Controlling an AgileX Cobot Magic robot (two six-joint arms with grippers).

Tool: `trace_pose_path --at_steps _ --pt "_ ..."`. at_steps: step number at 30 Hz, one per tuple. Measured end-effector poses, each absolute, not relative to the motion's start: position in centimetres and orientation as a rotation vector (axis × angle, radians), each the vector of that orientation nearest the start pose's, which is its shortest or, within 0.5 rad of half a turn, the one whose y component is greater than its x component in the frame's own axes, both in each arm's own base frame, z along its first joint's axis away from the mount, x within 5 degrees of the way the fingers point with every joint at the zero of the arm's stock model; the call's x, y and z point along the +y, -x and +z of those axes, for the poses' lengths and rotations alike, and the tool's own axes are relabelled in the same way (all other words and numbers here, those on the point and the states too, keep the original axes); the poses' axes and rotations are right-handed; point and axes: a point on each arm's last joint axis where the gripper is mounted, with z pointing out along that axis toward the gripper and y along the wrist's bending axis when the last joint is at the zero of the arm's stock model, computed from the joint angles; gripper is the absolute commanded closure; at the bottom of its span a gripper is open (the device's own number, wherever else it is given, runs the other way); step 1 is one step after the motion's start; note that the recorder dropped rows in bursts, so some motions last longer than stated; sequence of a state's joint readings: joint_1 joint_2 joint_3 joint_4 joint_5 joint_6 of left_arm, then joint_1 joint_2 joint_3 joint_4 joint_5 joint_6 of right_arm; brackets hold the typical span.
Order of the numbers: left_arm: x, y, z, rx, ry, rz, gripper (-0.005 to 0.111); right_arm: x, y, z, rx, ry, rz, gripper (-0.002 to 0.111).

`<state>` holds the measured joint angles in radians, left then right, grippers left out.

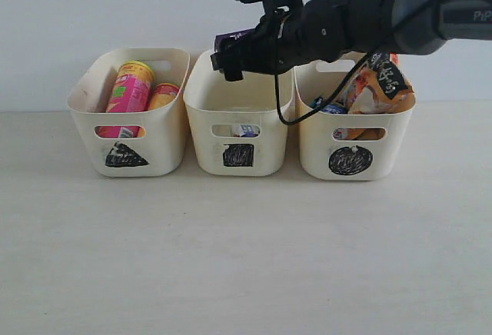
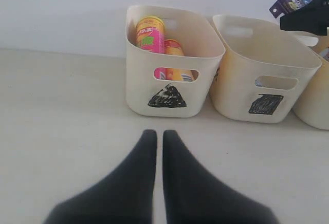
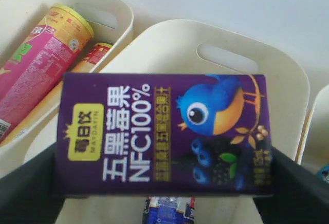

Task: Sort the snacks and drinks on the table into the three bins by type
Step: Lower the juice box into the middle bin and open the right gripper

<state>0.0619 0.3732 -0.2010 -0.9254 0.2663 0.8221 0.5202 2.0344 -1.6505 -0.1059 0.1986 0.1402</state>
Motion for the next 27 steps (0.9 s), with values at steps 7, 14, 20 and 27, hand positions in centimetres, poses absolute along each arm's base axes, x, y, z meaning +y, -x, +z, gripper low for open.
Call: trace_pose_path --at_steps 7,14,20,27 --pt "-1.4 -9.0 24.1 1.818 -0.016 -0.21 0.102 24.2 -42.9 25.4 2.035 0.496 0.311 0.065" --pt "-1.4 -9.0 24.1 1.818 -0.016 -0.21 0.102 24.3 -43.1 25.7 2.01 0.489 0.317 0.031" --pt "-1.4 -9.0 24.1 1.818 -0.016 -0.21 0.102 24.3 -43.1 26.1 1.999 0.485 0.321 0.027" --pt "-1.4 -9.0 24.1 1.819 -0.017 -0.211 0.102 23.8 -42.3 27.7 2.016 0.484 0.312 0.074"
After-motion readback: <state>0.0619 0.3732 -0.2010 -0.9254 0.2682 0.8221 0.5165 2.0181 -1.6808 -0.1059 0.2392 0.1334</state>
